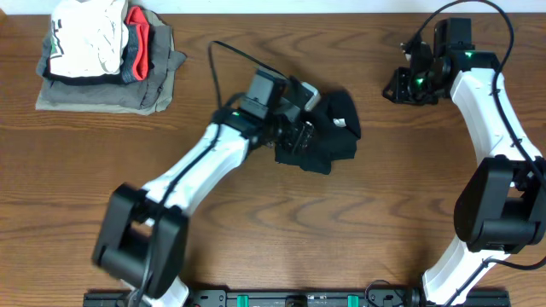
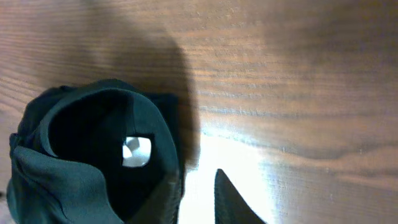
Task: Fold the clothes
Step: 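Grasp the folded black shirt bundle with the left gripper and lift it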
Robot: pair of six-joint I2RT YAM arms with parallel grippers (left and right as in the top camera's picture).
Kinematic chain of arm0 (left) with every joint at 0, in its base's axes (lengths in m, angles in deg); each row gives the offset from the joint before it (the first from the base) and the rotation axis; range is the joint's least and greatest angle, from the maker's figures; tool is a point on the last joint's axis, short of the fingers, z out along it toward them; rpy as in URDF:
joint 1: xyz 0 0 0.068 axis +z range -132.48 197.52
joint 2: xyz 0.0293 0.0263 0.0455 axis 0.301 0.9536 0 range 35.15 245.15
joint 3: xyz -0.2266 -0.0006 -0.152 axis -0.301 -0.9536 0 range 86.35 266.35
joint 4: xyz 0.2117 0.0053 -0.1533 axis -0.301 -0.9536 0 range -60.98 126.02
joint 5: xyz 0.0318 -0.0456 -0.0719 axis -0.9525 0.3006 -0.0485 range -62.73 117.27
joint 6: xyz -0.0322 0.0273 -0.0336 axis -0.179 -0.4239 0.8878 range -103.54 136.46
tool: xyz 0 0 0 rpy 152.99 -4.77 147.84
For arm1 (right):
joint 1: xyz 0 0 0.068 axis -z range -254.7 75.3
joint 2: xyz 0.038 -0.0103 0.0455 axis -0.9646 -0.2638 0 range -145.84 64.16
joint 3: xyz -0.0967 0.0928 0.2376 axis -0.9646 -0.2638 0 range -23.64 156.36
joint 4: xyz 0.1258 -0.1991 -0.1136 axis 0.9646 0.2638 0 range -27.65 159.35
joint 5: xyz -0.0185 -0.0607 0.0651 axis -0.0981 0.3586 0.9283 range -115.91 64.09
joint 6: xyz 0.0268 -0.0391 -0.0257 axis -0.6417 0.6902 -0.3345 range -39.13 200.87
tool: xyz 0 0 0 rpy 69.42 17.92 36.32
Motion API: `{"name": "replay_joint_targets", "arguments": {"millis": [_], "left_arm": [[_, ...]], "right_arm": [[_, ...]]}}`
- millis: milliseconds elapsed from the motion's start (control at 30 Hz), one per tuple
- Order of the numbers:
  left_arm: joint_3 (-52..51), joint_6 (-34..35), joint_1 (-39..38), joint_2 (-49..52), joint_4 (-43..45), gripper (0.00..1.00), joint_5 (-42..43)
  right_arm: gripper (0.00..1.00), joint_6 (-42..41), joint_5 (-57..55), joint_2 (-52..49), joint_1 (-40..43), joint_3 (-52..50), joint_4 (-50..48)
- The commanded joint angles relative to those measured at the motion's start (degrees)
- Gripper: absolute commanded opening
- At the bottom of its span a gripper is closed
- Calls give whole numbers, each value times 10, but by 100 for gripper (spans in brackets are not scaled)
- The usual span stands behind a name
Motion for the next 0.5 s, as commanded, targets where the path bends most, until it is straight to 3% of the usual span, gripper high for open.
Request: {"name": "replay_joint_targets", "arguments": {"millis": [0,67,167,333,467], "left_arm": [[-3,35,4,24,9,23,7],[-3,52,2,45,23,20,7],[-3,91,-5,86,55,6,7],[-3,191,-27,157,107,6,7],[-3,215,-42,181,118,6,7]], "right_arm": [[10,6,-2,16,9,9,5],[8,6,-2,16,12,9,5],[7,6,-2,16,14,9,2],[7,8,-2,16,14,9,3],[7,10,-7,16,16,9,4]]}}
